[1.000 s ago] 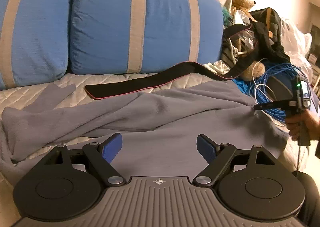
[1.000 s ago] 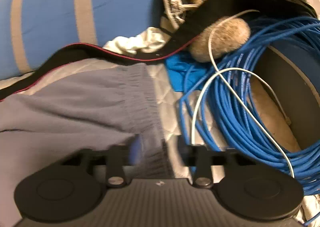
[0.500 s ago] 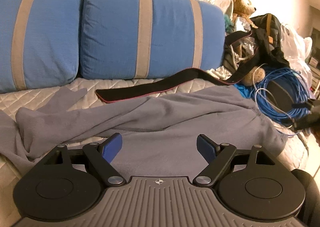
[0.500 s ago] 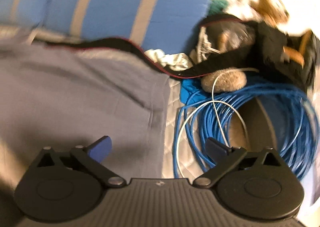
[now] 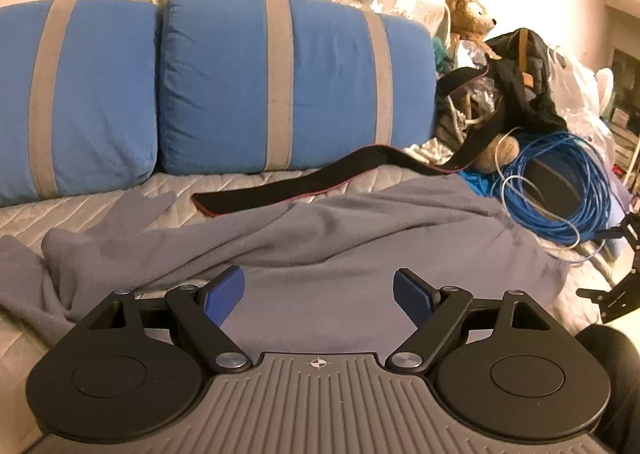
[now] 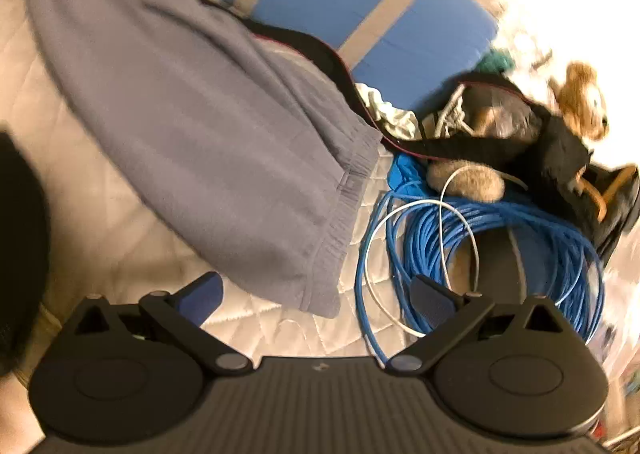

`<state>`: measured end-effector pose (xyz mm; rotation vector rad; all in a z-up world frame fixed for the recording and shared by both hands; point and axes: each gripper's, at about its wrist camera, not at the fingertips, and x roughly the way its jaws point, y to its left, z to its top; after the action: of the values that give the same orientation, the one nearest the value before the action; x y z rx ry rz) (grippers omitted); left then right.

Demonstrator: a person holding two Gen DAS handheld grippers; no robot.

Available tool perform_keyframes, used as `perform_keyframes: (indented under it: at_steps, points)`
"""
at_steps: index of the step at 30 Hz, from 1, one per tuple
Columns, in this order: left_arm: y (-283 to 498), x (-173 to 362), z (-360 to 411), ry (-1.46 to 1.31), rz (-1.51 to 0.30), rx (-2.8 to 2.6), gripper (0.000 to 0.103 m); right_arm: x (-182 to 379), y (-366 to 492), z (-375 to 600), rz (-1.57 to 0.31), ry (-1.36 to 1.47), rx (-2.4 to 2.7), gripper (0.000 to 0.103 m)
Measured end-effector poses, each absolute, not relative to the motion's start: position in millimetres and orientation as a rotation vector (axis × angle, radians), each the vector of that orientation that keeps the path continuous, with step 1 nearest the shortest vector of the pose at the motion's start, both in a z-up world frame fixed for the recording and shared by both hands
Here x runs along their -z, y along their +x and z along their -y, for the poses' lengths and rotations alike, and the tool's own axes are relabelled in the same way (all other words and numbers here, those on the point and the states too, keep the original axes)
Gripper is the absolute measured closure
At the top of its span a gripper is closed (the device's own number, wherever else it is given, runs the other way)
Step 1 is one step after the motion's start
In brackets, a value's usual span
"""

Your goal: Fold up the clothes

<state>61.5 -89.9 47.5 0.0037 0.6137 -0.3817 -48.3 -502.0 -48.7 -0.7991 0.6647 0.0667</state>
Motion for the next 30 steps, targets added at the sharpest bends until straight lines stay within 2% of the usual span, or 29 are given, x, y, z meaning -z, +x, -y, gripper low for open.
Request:
perform_keyframes:
  at_steps: [9,21,30]
  points:
    - [60,-39,76,0.008,-0.635,0.364,0.022,103,-47,496,-0.541,-1.169,0.024,0.0]
    - [59,-32,86,0.057,-0.649,0.4,0.022,110,-28,499,-0.494,-1.323,-0.026,0.0]
    - [57,-26,93,0.082,-0.661,0.417,0.022,105,-47,480,-0.376,-1.293,-0.195,0.0]
